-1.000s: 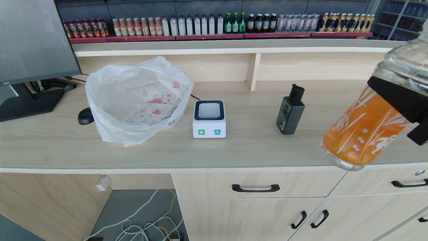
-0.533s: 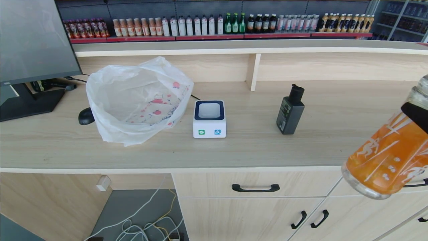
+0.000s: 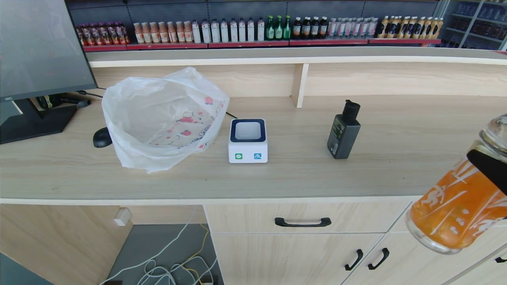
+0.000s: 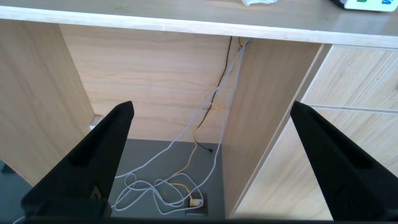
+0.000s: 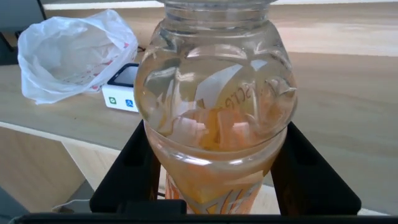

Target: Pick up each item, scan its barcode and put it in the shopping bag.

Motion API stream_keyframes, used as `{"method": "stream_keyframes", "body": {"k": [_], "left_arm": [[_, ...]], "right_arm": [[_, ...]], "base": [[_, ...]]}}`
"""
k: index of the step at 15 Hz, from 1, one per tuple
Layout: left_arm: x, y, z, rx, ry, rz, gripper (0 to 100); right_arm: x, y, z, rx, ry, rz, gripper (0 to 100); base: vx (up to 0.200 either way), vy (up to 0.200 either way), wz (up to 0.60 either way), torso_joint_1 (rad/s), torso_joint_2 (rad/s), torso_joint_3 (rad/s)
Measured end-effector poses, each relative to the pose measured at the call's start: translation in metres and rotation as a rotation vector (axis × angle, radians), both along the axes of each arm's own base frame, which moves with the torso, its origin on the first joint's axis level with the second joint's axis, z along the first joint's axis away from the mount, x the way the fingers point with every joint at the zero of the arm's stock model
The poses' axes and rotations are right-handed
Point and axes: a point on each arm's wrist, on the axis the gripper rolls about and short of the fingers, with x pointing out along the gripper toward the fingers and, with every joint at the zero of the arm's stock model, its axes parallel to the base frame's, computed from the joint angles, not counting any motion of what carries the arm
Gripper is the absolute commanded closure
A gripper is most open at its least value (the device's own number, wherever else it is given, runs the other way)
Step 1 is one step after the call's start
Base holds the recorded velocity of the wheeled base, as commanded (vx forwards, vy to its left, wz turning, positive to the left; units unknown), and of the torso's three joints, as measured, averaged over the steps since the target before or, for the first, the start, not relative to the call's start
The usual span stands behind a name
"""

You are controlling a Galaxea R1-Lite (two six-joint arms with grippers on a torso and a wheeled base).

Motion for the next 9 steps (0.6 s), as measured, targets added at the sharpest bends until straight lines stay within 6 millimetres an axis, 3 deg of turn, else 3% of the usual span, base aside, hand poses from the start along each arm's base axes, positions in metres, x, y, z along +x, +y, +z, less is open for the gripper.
{"method": "stream_keyframes", "body": {"k": [4,9], "left_arm": [[0.0,0.0,0.0,0.0,0.0,0.0,0],[0.0,0.0,0.0,0.0,0.0,0.0,0]], "right_arm": [[-0.002,-0.001,-0.011,-0.152,-0.019,-0.02,100],[-0.003,0.001,-0.023,-0.251,-0.029,0.082,100]], "base": [[0.0,0.0,0.0,0.0,0.0,0.0],[0.0,0.0,0.0,0.0,0.0,0.0]]}}
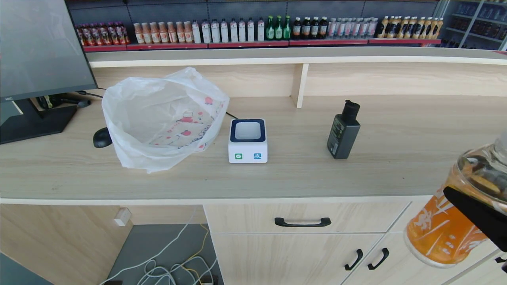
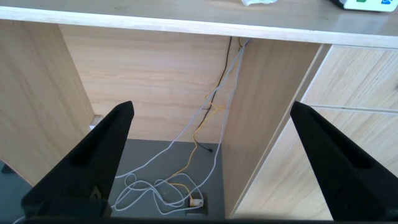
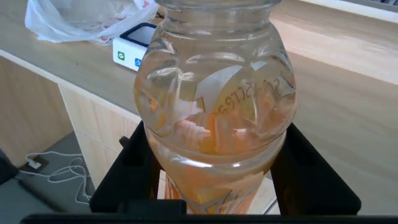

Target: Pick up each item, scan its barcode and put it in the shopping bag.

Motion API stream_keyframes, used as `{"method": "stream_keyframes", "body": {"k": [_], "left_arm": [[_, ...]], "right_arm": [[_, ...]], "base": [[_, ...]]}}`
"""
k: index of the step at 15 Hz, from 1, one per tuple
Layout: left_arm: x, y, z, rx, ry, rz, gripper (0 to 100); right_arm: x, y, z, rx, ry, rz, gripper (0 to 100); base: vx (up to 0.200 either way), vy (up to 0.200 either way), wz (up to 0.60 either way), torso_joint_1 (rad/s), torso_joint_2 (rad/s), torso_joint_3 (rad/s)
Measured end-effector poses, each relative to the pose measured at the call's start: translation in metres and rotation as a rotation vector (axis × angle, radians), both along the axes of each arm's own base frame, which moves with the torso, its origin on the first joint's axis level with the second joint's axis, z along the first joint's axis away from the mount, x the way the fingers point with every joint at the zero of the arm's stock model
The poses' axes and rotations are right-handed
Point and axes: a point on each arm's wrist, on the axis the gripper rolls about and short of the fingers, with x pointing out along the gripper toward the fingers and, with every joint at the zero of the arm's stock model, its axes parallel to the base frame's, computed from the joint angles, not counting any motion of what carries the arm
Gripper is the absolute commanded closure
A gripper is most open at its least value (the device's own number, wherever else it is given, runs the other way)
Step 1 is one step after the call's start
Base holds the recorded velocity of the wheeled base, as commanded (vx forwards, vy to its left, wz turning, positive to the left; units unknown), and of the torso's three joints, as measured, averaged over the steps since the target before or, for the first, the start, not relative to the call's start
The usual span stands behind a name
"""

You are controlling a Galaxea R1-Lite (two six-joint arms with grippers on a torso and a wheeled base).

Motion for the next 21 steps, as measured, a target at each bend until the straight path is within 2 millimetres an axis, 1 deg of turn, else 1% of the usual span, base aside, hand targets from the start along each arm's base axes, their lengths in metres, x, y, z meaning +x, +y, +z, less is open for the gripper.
{"method": "stream_keyframes", "body": {"k": [3,7,8,10,12,15,18,21], "left_arm": [[0.0,0.0,0.0,0.0,0.0,0.0,0],[0.0,0.0,0.0,0.0,0.0,0.0,0],[0.0,0.0,0.0,0.0,0.0,0.0,0],[0.0,0.0,0.0,0.0,0.0,0.001,0],[0.0,0.0,0.0,0.0,0.0,0.001,0],[0.0,0.0,0.0,0.0,0.0,0.0,0],[0.0,0.0,0.0,0.0,0.0,0.0,0],[0.0,0.0,0.0,0.0,0.0,0.0,0]], "right_arm": [[0.003,0.004,-0.003,-0.068,-0.009,0.039,100],[0.004,0.018,-0.005,-0.278,-0.099,0.109,100],[0.004,0.022,-0.004,-0.301,-0.114,0.128,100],[0.003,0.033,-0.007,-0.354,-0.135,0.202,100],[0.004,0.044,-0.006,-0.462,-0.227,0.235,100],[0.003,0.061,-0.008,-0.556,-0.325,0.299,100],[-0.005,0.08,-0.008,-0.611,-0.448,0.372,100],[-0.013,0.102,-0.008,-0.591,-0.57,0.431,100]], "base": [[0.0,0.0,0.0,0.0,0.0,0.0],[0.0,0.0,0.0,0.0,0.0,0.0],[0.0,0.0,0.0,0.0,0.0,0.0],[0.0,0.0,0.0,0.0,0.0,0.0],[0.0,0.0,0.0,0.0,0.0,0.0],[0.0,0.0,0.0,0.0,0.0,0.0],[0.0,0.0,0.0,0.0,0.0,0.0],[0.0,0.0,0.0,0.0,0.0,0.0]]}}
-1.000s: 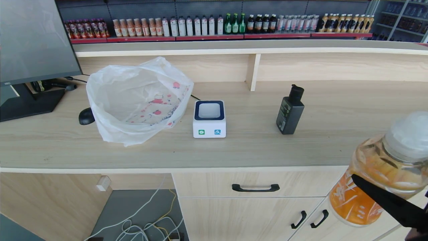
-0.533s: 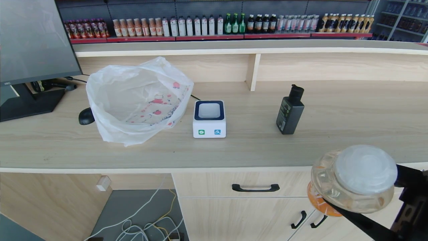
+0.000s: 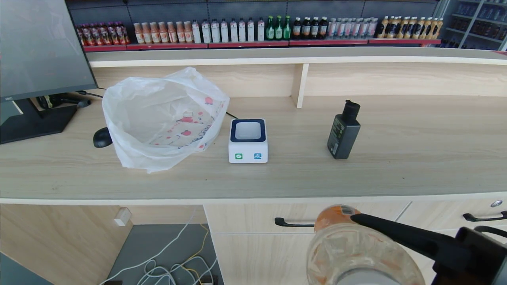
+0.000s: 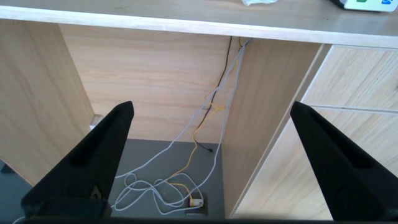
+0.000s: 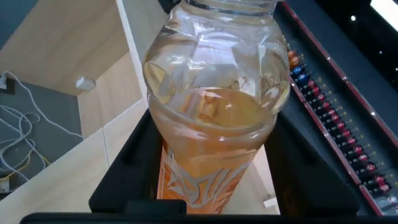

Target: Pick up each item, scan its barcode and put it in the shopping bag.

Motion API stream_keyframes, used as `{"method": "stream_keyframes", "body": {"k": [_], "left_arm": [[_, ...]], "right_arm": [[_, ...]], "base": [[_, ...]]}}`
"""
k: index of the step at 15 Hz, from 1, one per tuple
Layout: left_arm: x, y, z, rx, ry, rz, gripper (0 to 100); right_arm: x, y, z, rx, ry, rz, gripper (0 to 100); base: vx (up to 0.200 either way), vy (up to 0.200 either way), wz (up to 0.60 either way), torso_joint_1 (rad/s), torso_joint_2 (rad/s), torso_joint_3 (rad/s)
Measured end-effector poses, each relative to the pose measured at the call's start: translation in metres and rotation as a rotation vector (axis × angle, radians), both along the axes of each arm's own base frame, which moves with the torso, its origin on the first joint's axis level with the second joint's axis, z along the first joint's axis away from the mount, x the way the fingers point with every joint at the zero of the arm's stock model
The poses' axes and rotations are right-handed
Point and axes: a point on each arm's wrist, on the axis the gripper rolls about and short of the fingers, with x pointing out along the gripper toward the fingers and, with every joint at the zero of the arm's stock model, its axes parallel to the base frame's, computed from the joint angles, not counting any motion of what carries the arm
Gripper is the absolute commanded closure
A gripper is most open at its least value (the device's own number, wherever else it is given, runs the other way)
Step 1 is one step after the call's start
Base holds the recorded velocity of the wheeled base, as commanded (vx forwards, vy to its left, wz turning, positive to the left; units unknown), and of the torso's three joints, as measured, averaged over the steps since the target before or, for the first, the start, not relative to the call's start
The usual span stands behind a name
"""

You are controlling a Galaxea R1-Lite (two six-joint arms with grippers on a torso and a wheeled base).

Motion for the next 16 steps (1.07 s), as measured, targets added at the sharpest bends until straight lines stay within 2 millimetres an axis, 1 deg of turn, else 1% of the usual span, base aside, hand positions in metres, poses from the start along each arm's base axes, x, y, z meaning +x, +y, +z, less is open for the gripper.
{"method": "stream_keyframes", "body": {"k": [2,4,6,7,10,14,16], "left_arm": [[0.0,0.0,0.0,0.0,0.0,0.0,0],[0.0,0.0,0.0,0.0,0.0,0.0,0],[0.0,0.0,0.0,0.0,0.0,0.0,0],[0.0,0.0,0.0,0.0,0.0,0.0,0],[0.0,0.0,0.0,0.0,0.0,0.0,0],[0.0,0.0,0.0,0.0,0.0,0.0,0],[0.0,0.0,0.0,0.0,0.0,0.0,0]], "right_arm": [[-0.001,0.011,0.003,0.042,-0.08,0.019,100],[-0.002,0.022,-0.005,0.029,-0.107,0.033,100],[-0.001,0.029,-0.01,0.02,-0.18,0.029,100],[-0.001,0.032,-0.013,-0.021,-0.231,0.02,100],[-0.002,0.036,-0.023,-0.106,-0.302,0.017,100],[-0.004,0.036,-0.023,-0.163,-0.447,-0.008,100],[-0.006,0.036,-0.022,-0.164,-0.488,-0.013,100]], "base": [[0.0,0.0,0.0,0.0,0.0,0.0],[0.0,0.0,0.0,0.0,0.0,0.0],[0.0,0.0,0.0,0.0,0.0,0.0],[0.0,0.0,0.0,0.0,0.0,0.0],[0.0,0.0,0.0,0.0,0.0,0.0],[0.0,0.0,0.0,0.0,0.0,0.0],[0.0,0.0,0.0,0.0,0.0,0.0]]}}
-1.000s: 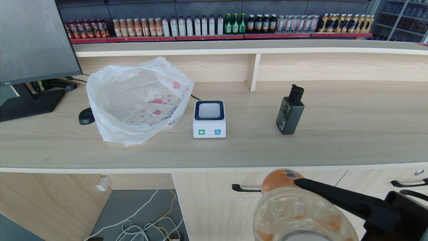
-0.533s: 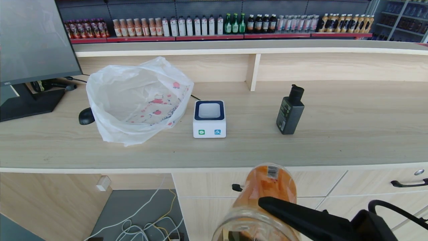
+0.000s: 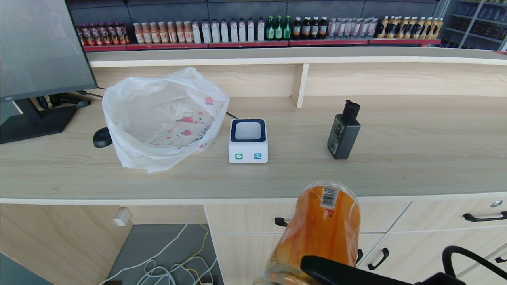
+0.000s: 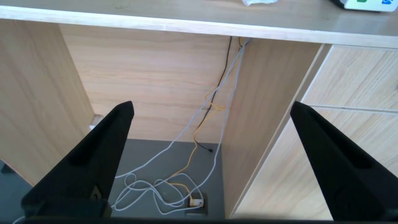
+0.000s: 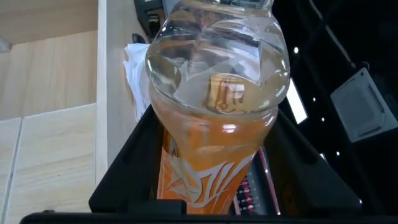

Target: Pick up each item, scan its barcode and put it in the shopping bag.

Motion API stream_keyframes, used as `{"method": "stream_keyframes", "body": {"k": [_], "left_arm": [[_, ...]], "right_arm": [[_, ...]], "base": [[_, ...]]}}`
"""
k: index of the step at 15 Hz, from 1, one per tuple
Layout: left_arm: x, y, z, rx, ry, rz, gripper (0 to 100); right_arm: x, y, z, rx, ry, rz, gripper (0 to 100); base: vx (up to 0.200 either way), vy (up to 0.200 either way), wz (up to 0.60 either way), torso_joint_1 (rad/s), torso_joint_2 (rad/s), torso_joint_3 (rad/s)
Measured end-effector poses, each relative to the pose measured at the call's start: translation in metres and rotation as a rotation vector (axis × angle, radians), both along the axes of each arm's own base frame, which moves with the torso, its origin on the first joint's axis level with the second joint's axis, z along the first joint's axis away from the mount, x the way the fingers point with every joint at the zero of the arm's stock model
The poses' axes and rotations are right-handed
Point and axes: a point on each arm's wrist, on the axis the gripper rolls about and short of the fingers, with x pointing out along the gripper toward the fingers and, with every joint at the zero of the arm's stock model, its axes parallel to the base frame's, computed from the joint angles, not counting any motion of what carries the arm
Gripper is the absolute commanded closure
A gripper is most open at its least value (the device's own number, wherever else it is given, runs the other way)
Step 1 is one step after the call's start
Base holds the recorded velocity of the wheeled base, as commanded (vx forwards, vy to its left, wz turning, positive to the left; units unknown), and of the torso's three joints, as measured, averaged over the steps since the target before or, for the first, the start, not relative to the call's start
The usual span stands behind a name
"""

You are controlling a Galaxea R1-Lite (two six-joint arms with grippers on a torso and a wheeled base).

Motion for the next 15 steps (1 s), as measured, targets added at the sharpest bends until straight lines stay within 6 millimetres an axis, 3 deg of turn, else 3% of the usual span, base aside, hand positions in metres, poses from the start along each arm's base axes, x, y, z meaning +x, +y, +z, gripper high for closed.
{"method": "stream_keyframes", "body": {"k": [15], "left_arm": [[0.0,0.0,0.0,0.0,0.0,0.0,0]], "right_arm": [[-0.0059,-0.0032,-0.0022,-0.085,-0.226,-0.036,100]], "base": [[0.0,0.0,0.0,0.0,0.0,0.0]]}}
